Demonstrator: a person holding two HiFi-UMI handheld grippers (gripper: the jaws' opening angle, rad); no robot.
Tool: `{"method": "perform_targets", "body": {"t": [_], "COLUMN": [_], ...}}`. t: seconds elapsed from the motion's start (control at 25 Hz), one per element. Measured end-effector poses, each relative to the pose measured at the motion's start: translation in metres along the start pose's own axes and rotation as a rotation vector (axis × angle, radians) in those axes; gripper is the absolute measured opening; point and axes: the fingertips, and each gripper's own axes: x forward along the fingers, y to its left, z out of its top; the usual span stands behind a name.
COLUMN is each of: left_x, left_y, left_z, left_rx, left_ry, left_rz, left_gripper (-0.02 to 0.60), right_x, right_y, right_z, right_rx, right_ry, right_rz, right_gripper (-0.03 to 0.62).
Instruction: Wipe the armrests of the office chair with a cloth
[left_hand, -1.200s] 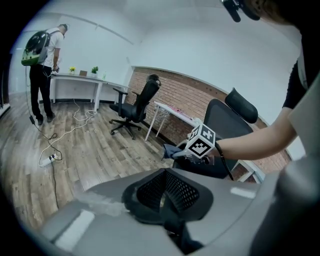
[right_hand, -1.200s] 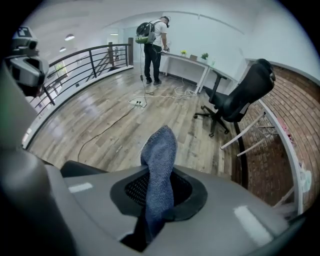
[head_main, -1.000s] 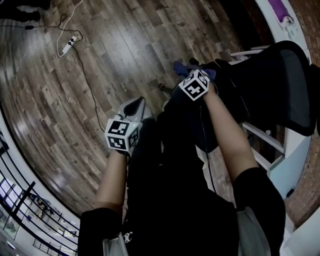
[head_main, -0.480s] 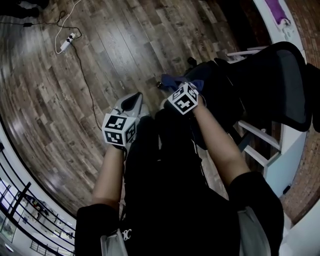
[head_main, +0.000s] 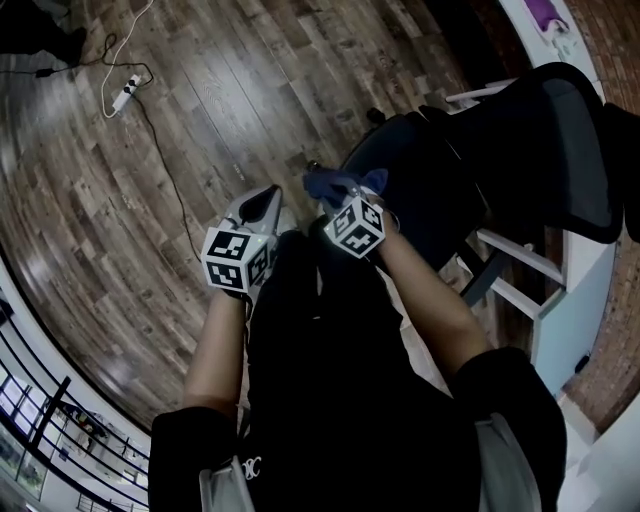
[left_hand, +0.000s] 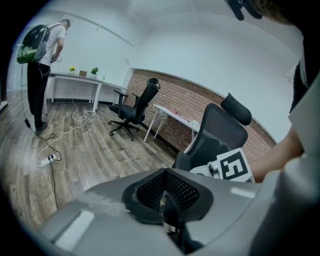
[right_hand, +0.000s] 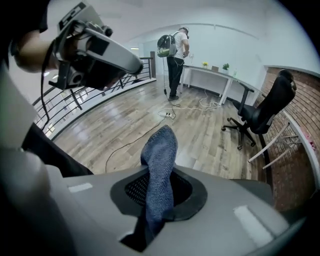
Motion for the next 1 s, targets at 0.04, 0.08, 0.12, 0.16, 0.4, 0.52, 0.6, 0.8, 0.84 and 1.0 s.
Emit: {"method": "perform_targets", "body": {"t": [0.04, 0.08, 0.12, 0.16, 0.4, 0.52, 0.6, 0.8, 0.84, 1.0], "left_x": [0.001, 0.003, 0.006, 0.01, 0.031, 0.035, 0.036, 0.044, 0.047, 0.059], "left_y": [-0.002, -0.005, -0.007, -0.01, -0.027, -0.032, -0.035, -0.051, -0.056, -0.076], "left_z": [0.0, -0.001, -0.003, -0.005, -0.007, -0.008, -0.007, -0.006, -0.006, -0.006], "left_rx": [0.001, 0.003, 0.007, 0.015, 0.1, 0.15, 0.176, 0.257, 0.276, 0.339], "left_ry": [0.003, 0.007, 0.012, 0.019, 0.079, 0.122, 0.14, 0.186, 0.197, 0.234], "left_rz": [-0.004, -0.009, -0.014, -0.02, -0.079, -0.094, -0.097, -0.121, -0.131, -0.172], "left_gripper": [0.006, 0.006, 0.006, 0.006, 0.006, 0.006, 0.006, 0.006, 0.006, 0.006], "right_x": [-0.003, -0.005, -0.006, -0.006, -0.008, -0.01, -0.011, -0.017, -0.019, -0.027], "right_y": [0.004, 0.009, 0.014, 0.019, 0.021, 0.018, 0.013, -0.008, -0.017, -0.059], "right_z": [-0.001, -0.004, -0.007, -0.01, -0.037, -0.044, -0.051, -0.072, -0.077, -0.087], "right_rx": [-0.011, -0.021, -0.027, -0.028, 0.149, 0.219, 0.255, 0.332, 0.358, 0.459], "right_ry": [-0.012, -0.021, -0.027, -0.032, -0.082, -0.106, -0.119, -0.153, -0.161, -0.21], "right_rz": [0.015, 0.03, 0.045, 0.055, 0.009, -0.012, -0.022, -0.081, -0.113, -0.225], "right_gripper": [0.043, 0.043, 0.041, 0.042, 0.041, 0.041, 0.041, 0.041, 0.041, 0.041]}}
